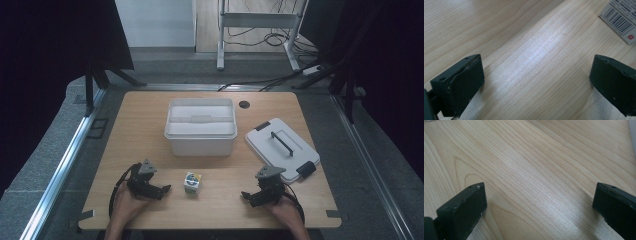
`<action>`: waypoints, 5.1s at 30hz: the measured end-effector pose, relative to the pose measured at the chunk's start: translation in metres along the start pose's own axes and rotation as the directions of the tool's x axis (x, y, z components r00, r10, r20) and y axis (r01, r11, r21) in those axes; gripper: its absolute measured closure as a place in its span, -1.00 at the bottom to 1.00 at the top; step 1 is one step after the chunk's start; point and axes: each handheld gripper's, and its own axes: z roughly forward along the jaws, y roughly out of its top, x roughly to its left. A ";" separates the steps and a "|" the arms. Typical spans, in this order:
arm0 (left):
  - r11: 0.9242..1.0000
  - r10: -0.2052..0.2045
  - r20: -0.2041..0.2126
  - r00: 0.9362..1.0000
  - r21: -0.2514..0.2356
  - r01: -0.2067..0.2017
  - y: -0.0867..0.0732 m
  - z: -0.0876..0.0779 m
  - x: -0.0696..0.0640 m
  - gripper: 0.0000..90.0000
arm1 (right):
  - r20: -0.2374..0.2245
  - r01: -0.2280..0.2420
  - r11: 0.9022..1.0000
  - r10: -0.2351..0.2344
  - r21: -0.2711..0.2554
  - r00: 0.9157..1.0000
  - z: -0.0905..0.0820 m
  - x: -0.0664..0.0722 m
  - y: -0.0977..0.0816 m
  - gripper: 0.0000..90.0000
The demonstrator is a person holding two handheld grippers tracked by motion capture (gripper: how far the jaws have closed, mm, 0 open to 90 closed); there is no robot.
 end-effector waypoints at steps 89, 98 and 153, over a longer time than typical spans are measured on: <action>1.000 0.005 0.007 1.000 -0.003 -0.005 0.000 0.000 0.000 -1.00 | -0.234 0.223 0.971 -0.237 -0.087 0.943 0.052 0.089 0.096 -0.79; 1.000 0.005 0.007 1.000 -0.003 -0.005 0.000 0.000 0.000 -1.00 | -0.239 0.264 0.962 -0.272 -0.068 0.932 0.071 0.102 0.111 -0.55; 1.000 0.004 0.006 1.000 -0.004 -0.004 0.000 0.000 -0.001 -1.00 | -0.087 0.133 0.991 -0.135 -0.027 0.987 -0.027 0.064 0.020 0.00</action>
